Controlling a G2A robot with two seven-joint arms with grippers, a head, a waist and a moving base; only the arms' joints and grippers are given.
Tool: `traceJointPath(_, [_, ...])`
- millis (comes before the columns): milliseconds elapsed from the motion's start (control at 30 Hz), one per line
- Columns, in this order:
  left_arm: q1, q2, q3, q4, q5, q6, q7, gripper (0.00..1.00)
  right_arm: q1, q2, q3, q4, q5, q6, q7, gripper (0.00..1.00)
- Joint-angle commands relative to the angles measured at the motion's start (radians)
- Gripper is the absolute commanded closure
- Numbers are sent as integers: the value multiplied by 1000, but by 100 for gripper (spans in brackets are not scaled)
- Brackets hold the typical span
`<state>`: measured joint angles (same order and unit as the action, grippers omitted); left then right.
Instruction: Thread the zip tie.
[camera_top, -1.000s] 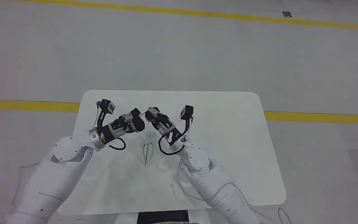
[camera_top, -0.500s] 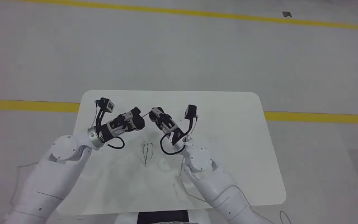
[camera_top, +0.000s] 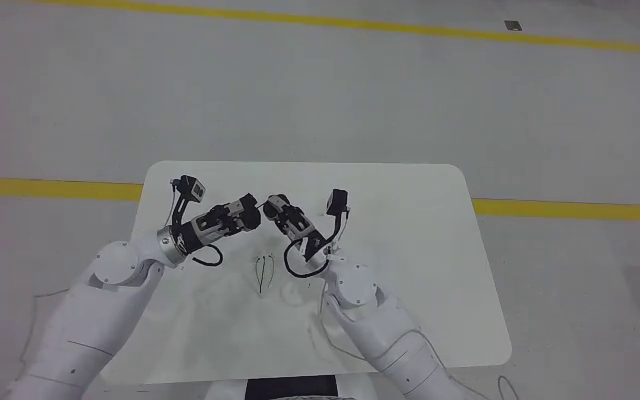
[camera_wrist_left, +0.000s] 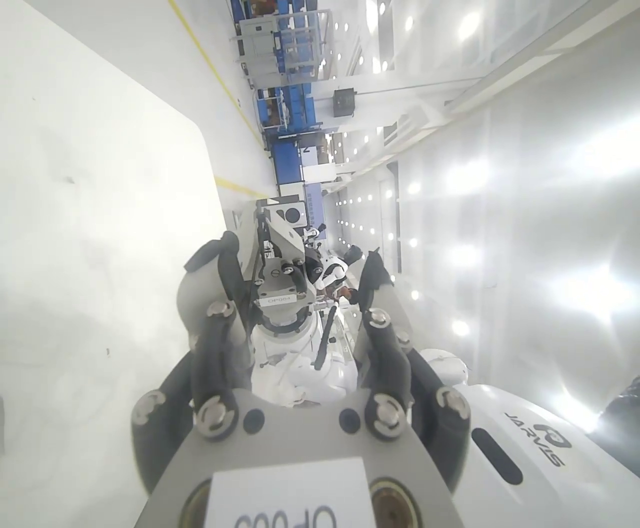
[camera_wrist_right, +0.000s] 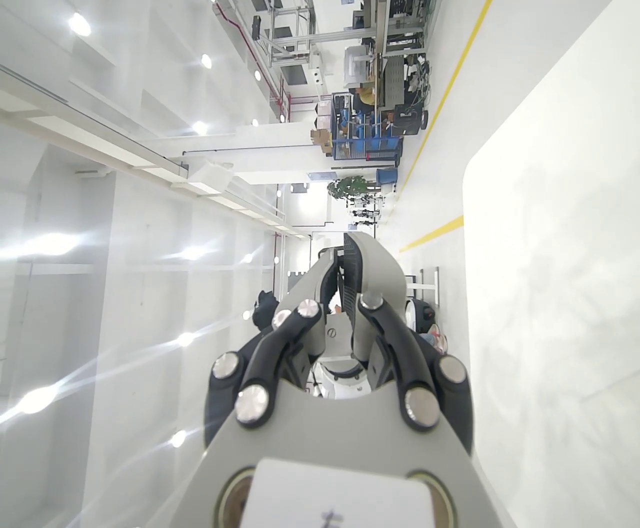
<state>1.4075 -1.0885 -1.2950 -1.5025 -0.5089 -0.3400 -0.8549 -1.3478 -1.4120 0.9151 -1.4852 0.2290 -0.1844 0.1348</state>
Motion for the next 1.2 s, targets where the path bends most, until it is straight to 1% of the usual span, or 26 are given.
traceJointPath(0, [-1,0,1,2,0,0,-1,54,1,-1,0,1,-2,1,2,100])
traceJointPath(200, [-4,0,2,5,0,0,2,55,1,-3,-1,4,-27,-3,11,100])
traceJointPath(500, [-3,1,2,4,3,0,6,55,-4,-2,4,0,-105,-13,10,100])
traceJointPath(833, [-2,4,-3,0,7,0,7,56,-11,0,12,-6,-182,-9,9,100])
traceJointPath(967, [-2,5,-2,0,6,0,6,56,-13,0,14,-9,-200,-6,10,100])
traceJointPath(1167, [-5,5,3,2,4,0,5,59,-16,-1,13,-12,-216,-14,18,100])
